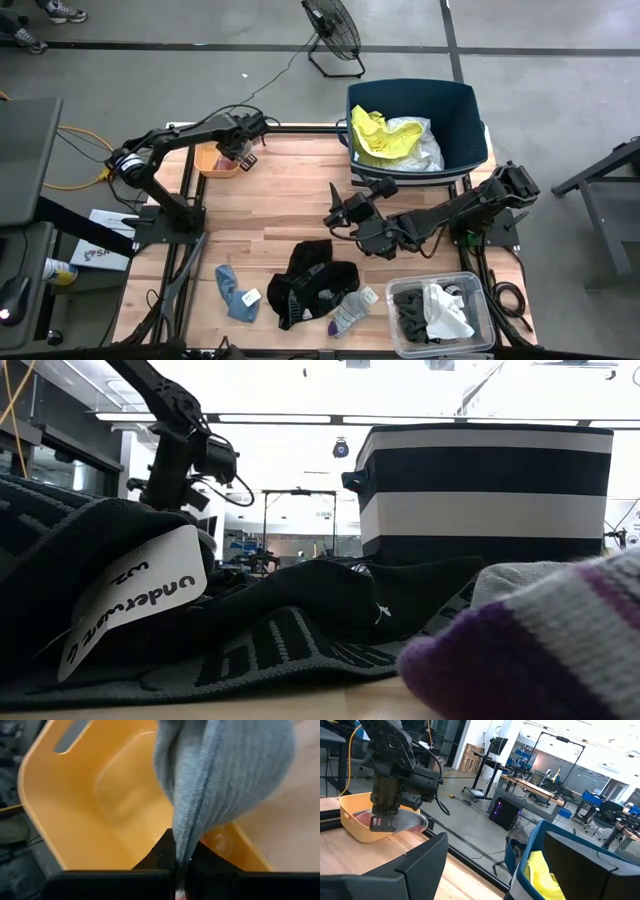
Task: Pick & Place Cloths
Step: Put the gray and pink sock into the yellow bin
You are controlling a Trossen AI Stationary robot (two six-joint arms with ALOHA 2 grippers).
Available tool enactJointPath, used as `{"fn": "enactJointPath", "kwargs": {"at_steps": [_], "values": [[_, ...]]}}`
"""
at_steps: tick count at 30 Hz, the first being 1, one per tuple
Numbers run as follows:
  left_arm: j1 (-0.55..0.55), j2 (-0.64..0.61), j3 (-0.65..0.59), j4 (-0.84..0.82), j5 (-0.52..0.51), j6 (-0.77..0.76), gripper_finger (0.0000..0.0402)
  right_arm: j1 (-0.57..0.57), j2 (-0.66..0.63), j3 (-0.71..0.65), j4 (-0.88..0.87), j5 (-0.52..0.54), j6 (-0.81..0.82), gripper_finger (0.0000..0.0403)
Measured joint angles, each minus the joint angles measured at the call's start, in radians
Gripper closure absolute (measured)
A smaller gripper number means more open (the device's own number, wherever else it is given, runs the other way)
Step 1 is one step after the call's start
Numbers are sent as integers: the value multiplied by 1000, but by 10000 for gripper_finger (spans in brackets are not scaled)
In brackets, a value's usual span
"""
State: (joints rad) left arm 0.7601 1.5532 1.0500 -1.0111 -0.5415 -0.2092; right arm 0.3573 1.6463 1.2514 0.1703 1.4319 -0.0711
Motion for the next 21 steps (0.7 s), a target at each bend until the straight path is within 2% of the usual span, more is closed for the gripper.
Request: {"fn": "enactJointPath", "kwargs": {"at_steps": [11,17,21], "values": [[3,0,0,-19,-125,-106,400,0,0,0,0,0,0,82],[72,0,0,-70,-181,-187,400,0,0,0,0,1,0,82],[112,0,0,-59,-183,-210,400,1,0,0,-1,4,0,82]]}}
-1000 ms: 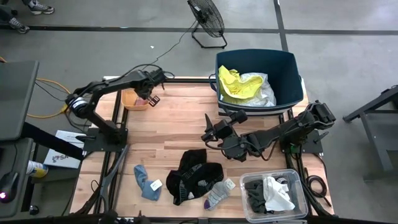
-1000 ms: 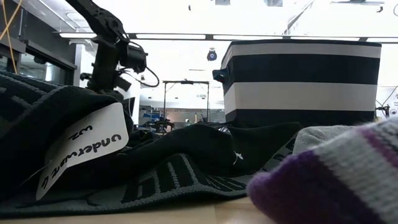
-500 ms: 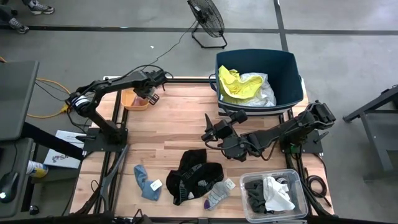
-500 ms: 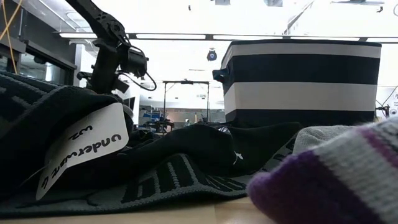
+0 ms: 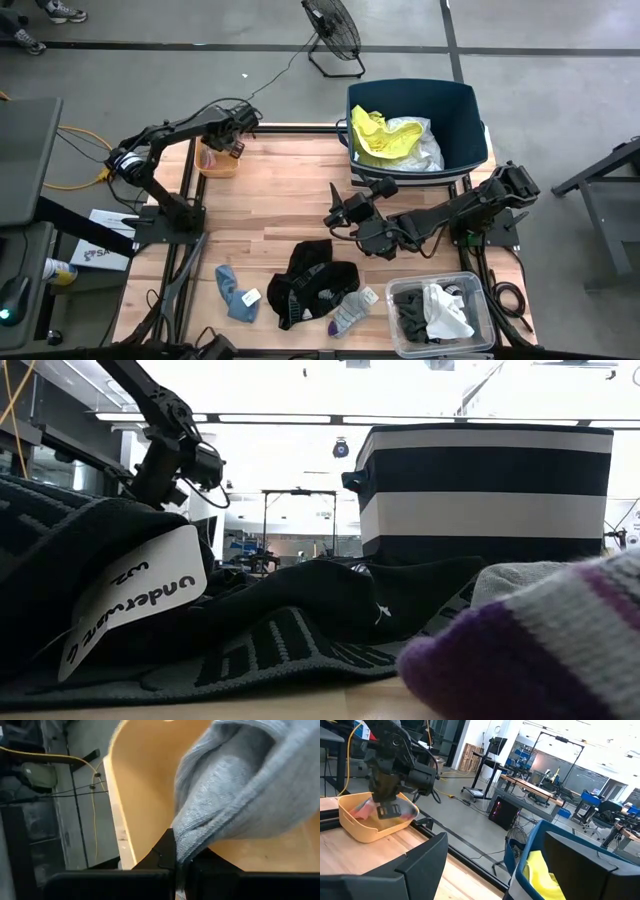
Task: Pick & Place Cloths
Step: Put the gray and pink sock into the yellow bin
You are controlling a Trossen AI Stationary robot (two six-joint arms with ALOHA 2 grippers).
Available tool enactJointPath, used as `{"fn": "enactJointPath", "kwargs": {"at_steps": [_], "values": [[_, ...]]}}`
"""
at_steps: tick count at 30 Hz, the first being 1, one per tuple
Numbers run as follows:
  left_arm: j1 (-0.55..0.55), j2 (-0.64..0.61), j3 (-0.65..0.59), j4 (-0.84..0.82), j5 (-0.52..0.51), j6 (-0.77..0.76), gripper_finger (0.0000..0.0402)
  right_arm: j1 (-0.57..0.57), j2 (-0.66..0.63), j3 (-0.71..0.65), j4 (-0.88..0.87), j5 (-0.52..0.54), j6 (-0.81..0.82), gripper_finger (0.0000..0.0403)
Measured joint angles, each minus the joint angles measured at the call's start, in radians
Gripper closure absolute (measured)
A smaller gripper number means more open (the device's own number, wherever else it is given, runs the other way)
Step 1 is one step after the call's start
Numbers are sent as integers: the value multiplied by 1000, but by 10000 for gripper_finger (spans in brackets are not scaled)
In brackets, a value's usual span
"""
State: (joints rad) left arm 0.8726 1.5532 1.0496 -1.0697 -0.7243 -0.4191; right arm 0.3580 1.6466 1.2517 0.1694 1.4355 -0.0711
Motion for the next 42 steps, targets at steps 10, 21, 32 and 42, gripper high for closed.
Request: {"fn": "enactJointPath", "kwargs": {"at_steps": [10,21,32,42], "values": [[13,23,-5,50,39,19,400,2,0,0,-10,-2,26,82],[25,22,-33,99,172,26,400,4,0,0,-11,-3,43,82],[24,22,-112,190,417,107,400,4,0,0,-24,-6,53,82],[-18,22,-124,293,608,127,400,4,0,0,-34,-7,51,82]]}}
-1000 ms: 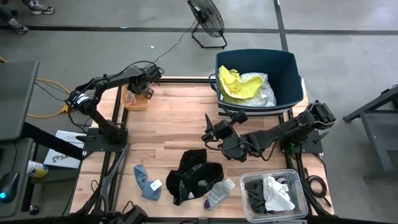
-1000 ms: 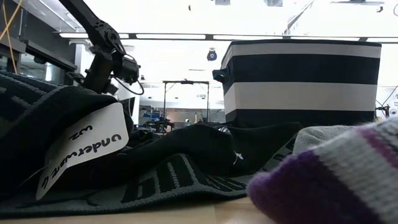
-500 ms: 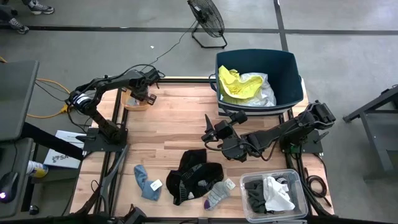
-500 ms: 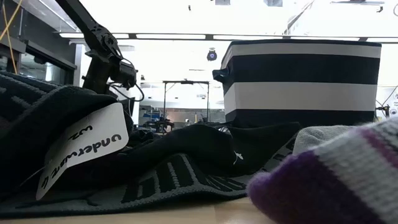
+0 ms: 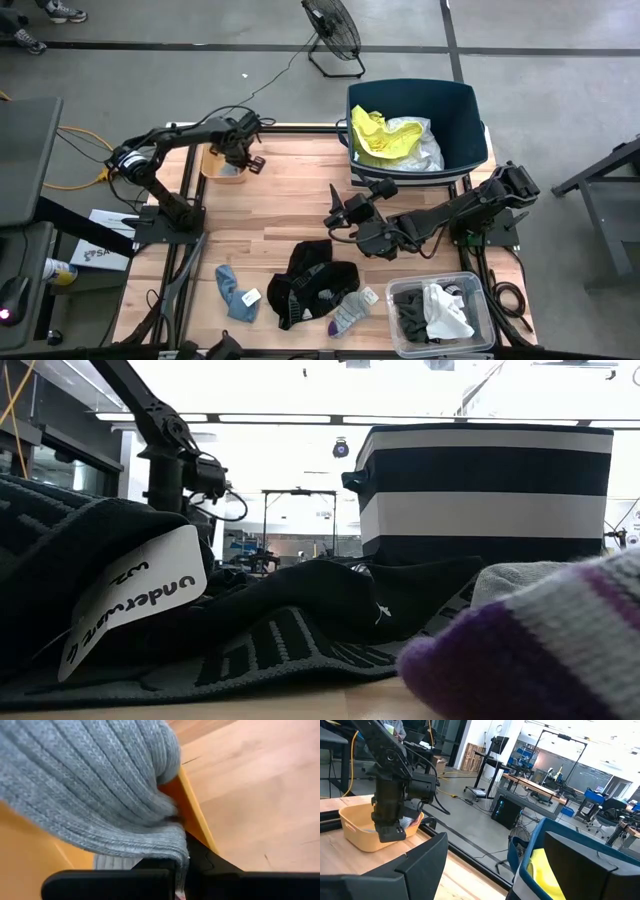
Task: Pick & Place Cloths
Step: Put the gray and pink sock into the yellow bin
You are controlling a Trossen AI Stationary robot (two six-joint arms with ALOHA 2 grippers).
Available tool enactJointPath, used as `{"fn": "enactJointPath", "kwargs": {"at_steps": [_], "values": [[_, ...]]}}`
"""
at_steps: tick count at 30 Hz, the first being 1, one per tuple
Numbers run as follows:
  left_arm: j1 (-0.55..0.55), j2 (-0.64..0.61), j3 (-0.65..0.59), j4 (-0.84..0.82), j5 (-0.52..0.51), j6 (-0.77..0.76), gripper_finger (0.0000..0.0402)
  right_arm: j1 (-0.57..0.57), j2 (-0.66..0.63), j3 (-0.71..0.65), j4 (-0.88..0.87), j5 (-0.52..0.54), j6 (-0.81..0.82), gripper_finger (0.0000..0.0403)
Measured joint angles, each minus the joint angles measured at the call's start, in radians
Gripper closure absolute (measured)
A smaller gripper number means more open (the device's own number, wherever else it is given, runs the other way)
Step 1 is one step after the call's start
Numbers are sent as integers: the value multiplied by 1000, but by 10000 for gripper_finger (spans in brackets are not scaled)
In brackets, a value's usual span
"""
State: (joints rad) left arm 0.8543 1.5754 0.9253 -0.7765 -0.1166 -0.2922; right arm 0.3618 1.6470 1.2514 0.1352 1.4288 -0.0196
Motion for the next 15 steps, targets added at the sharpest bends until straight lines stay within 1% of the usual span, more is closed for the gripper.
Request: {"fn": "enactJointPath", "kwargs": {"at_steps": [4,10,15], "values": [[-34,0,0,20,-15,-1,400,0,0,0,-15,-17,3,82],[-29,-1,11,-36,-146,-50,400,0,0,0,-33,-21,19,82],[-30,-1,11,-106,-218,-85,400,-3,0,0,-33,-20,23,82]]}}
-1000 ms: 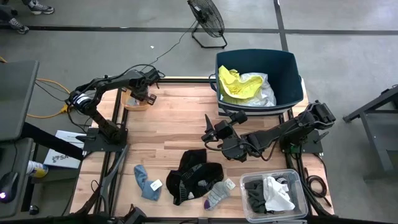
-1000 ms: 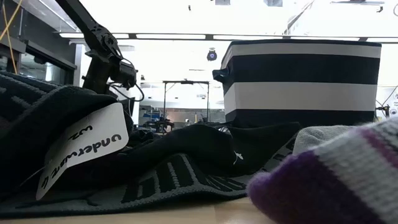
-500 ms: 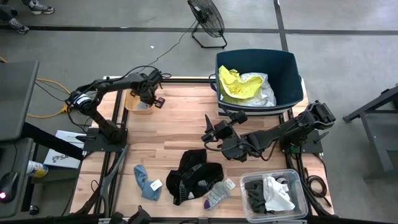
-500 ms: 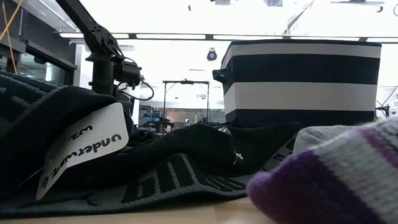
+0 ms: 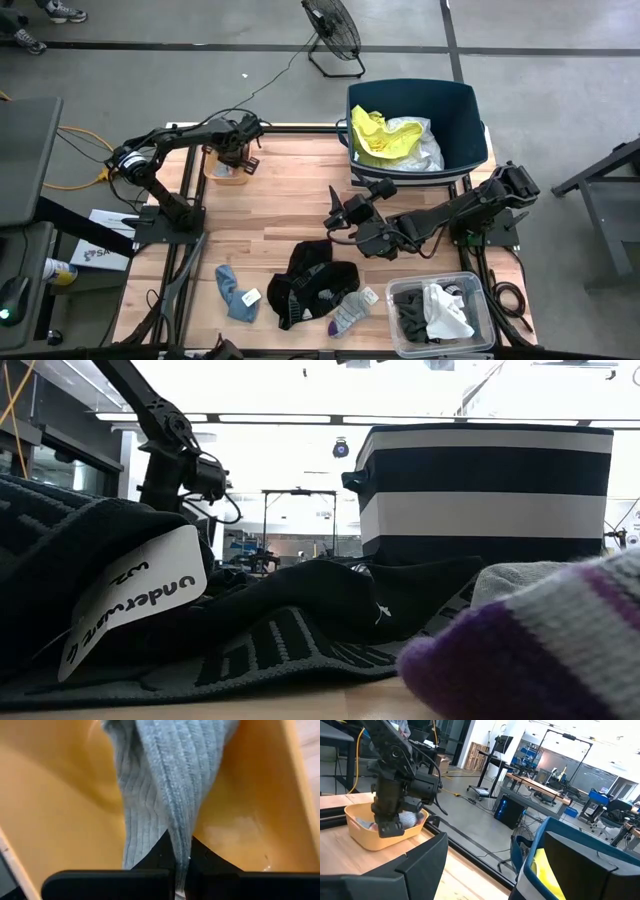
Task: Pick & Place Cloths
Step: Put the gray and pink sock into the yellow bin, then put the blue sock into the yellow bin
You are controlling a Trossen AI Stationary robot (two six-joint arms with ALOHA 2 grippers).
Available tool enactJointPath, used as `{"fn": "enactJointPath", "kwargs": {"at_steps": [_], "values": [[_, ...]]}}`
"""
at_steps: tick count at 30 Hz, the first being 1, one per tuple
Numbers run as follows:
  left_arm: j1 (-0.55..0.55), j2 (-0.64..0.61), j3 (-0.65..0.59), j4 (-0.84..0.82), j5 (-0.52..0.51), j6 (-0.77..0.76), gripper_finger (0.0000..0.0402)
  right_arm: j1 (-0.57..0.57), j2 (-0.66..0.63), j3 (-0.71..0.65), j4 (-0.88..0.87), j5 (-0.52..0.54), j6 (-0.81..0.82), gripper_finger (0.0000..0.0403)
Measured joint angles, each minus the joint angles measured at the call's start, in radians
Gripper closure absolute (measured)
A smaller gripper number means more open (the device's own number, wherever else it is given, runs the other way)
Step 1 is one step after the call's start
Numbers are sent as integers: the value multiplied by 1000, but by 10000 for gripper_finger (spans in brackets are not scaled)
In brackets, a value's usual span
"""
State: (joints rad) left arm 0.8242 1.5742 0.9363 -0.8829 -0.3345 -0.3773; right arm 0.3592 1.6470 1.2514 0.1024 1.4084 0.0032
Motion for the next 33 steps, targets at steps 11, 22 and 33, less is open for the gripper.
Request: {"fn": "enactJointPath", "kwargs": {"at_steps": [11,22,33], "values": [[0,0,0,-49,-67,-19,396,0,0,0,1,-2,3,82],[0,-8,0,-19,-8,59,267,0,0,0,1,-5,5,82],[0,-170,0,-34,53,91,173,0,0,0,1,-31,27,82]]}}
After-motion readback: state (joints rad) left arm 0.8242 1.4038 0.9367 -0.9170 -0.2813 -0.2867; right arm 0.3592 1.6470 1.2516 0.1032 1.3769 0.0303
